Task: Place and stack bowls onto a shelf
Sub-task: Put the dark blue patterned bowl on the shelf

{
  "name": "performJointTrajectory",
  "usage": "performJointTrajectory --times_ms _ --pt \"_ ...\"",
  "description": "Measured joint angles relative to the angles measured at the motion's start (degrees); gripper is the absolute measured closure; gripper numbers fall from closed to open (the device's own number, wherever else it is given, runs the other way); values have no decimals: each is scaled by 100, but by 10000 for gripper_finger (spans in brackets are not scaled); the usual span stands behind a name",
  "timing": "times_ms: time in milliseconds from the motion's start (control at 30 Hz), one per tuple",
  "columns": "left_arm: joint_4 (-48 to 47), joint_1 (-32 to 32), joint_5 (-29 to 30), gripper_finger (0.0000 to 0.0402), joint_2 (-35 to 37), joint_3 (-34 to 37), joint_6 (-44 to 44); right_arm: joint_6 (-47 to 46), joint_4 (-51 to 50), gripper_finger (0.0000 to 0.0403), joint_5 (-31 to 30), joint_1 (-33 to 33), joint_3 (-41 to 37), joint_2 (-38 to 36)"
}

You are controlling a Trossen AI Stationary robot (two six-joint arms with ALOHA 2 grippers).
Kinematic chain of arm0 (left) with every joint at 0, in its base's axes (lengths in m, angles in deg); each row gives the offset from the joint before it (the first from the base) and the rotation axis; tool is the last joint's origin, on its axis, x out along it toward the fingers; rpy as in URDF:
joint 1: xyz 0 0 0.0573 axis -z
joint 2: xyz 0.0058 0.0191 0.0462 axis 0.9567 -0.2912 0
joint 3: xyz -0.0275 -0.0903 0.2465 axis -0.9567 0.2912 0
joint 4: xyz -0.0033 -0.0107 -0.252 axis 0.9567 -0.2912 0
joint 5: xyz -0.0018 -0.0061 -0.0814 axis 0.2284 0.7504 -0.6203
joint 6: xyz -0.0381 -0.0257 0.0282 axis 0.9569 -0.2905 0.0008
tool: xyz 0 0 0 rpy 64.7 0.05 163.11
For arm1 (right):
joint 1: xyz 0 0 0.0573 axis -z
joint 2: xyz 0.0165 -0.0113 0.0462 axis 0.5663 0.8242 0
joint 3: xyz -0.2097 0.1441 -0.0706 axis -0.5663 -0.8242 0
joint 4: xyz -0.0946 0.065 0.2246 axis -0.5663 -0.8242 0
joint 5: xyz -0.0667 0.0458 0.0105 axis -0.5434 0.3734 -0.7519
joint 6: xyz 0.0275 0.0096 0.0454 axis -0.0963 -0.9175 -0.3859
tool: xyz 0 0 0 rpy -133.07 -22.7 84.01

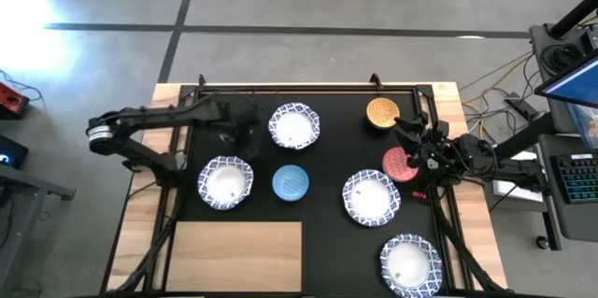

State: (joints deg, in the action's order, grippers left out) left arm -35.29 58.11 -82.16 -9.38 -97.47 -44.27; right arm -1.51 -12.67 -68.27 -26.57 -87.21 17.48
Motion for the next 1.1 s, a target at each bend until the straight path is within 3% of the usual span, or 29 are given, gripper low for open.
performJointTrajectory --times_ms 300,700,867,1100 --pt "-104 1847 -517 395 599 -17 2104 0 2 190 0 -2 1 0" --pt "30 3573 -1458 395 278 -75 4834 0 0 190 0 0 0 0" --pt "-100 4143 -1473 395 -90 -662 5541 0 0 190 0 -1 0 0" --pt "-1168 4992 -1279 385 -987 -1841 6653 0 1 190 1 -1 -1 0"
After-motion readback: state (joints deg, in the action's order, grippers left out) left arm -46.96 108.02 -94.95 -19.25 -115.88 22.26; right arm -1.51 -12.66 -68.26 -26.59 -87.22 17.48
